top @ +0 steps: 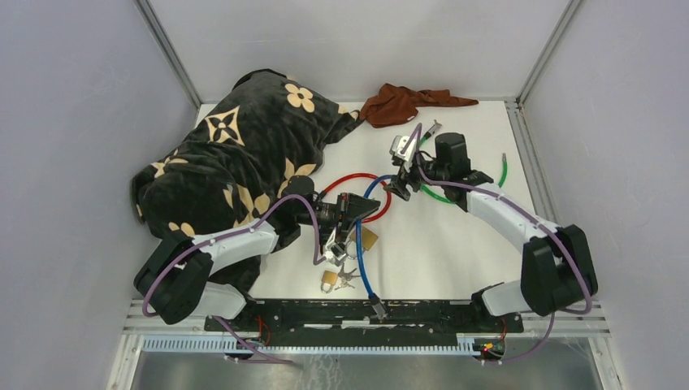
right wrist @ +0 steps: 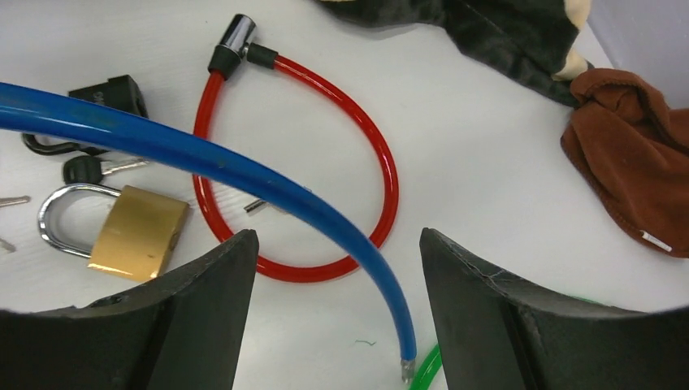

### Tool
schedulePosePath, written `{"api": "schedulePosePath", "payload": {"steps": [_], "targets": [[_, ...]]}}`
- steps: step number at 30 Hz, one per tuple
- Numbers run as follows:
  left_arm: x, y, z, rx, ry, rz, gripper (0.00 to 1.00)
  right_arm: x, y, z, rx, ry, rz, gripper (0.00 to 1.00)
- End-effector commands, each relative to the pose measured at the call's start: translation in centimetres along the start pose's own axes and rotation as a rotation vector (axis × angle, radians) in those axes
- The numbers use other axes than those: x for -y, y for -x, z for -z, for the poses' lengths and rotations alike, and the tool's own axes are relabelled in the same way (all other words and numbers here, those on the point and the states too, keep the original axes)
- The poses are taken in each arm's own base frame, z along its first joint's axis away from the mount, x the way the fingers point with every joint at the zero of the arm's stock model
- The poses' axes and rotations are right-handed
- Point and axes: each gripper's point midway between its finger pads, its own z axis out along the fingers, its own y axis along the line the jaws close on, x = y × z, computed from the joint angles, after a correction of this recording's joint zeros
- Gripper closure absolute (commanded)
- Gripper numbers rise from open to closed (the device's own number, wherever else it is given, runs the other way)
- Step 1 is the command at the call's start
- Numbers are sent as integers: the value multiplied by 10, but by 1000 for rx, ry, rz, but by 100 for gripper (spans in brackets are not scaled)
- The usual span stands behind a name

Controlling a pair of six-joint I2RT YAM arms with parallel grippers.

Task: Lock with the key
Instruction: Lock the lock.

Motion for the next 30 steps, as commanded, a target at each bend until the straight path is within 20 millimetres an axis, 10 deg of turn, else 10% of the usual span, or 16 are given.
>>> {"api": "schedulePosePath", "payload": {"steps": [1, 7, 12, 17, 22, 30], "targets": [[-28, 12, 3, 50, 57, -122, 98, 25, 10, -23, 67, -21, 91, 22], [-29, 12, 4, 43, 57, -119, 98, 29, -13, -48, 36, 24, 52, 31], [-28, 15, 6, 41, 56, -112, 99, 29, -7, -45, 57, 11, 58, 77], [-25, 15, 11, 11, 49, -46, 97, 36, 18, -19, 96, -98, 124, 96], [-16, 13, 22, -68, 47, 78, 55, 49, 48, 17, 125, -247, 147, 100], [-8, 8, 52, -257, 136, 493, 22, 45, 88, 70, 173, -356, 195, 100]]}}
